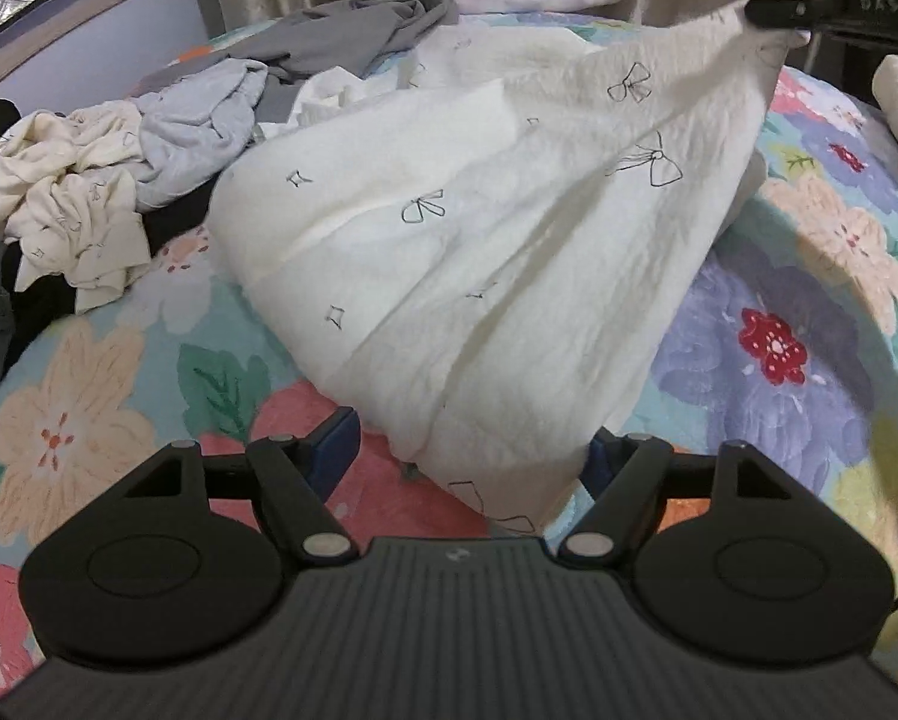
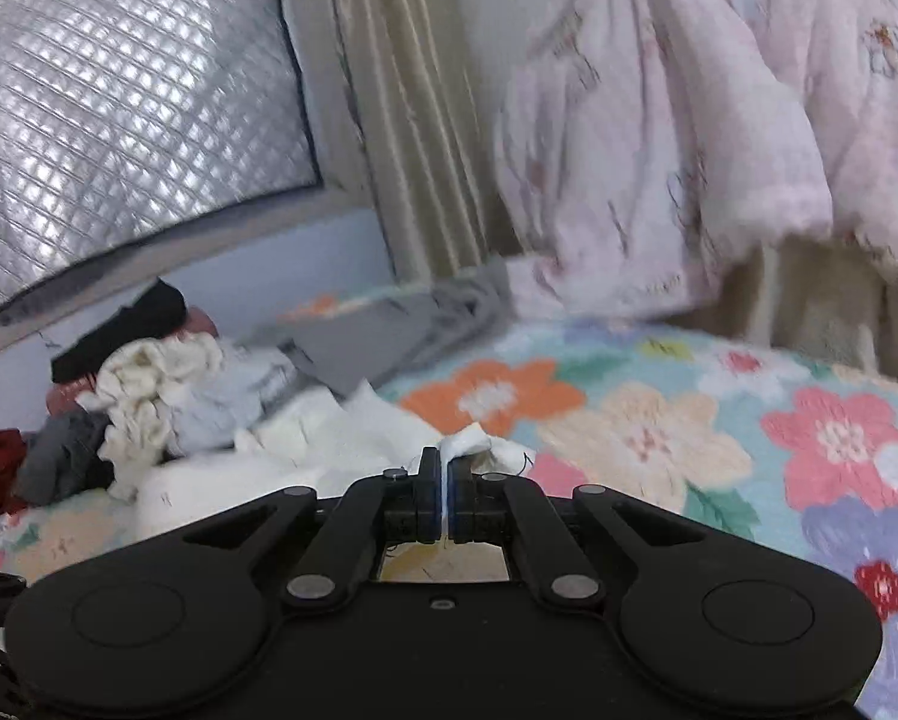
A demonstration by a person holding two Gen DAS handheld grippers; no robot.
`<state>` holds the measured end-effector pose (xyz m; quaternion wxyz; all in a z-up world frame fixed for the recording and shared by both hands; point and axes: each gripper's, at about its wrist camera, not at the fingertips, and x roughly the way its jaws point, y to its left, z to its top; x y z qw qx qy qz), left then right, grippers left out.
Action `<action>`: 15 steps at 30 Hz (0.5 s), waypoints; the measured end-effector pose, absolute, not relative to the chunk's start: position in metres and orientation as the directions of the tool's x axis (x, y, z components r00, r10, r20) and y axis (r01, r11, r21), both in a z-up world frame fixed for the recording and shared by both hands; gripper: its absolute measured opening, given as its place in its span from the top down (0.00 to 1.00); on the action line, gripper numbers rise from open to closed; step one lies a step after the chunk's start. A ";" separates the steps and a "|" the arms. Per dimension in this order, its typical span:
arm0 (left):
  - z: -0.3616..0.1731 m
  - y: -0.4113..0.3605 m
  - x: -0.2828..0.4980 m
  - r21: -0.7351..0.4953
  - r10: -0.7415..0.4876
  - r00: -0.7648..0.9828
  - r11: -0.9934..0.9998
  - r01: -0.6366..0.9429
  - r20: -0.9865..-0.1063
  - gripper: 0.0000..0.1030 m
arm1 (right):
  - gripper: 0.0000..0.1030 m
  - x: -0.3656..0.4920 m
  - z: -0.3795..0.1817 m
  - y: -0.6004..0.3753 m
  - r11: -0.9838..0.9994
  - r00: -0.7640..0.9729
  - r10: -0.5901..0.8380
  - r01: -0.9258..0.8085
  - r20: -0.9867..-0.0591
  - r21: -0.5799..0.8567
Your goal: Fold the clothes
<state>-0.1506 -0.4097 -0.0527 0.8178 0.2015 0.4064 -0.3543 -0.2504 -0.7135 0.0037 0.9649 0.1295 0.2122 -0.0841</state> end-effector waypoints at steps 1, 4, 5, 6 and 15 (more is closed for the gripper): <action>-0.055 -0.410 -0.151 0.042 -0.408 0.417 0.672 0.740 -0.813 0.29 | 0.97 -0.248 0.000 -0.719 0.943 0.883 -0.100 0.231 -0.460 0.239; -0.058 -0.408 -0.151 0.029 -0.398 0.409 0.686 0.727 -0.821 0.29 | 0.97 -0.256 0.009 -0.716 0.945 0.918 -0.069 0.186 -0.391 0.270; -0.057 -0.407 -0.151 0.017 -0.404 0.406 0.691 0.723 -0.820 0.29 | 0.97 -0.257 0.018 -0.709 0.959 0.933 -0.068 0.159 -0.354 0.233; -0.055 -0.406 -0.151 0.007 -0.410 0.405 0.695 0.718 -0.817 0.29 | 0.97 -0.258 0.027 -0.699 0.978 0.947 -0.060 0.120 -0.316 0.173; -0.060 -0.404 -0.150 -0.034 -0.416 0.379 0.709 0.704 -0.827 0.29 | 0.97 -0.233 -0.028 -0.738 0.938 0.834 -0.140 0.284 -0.535 0.198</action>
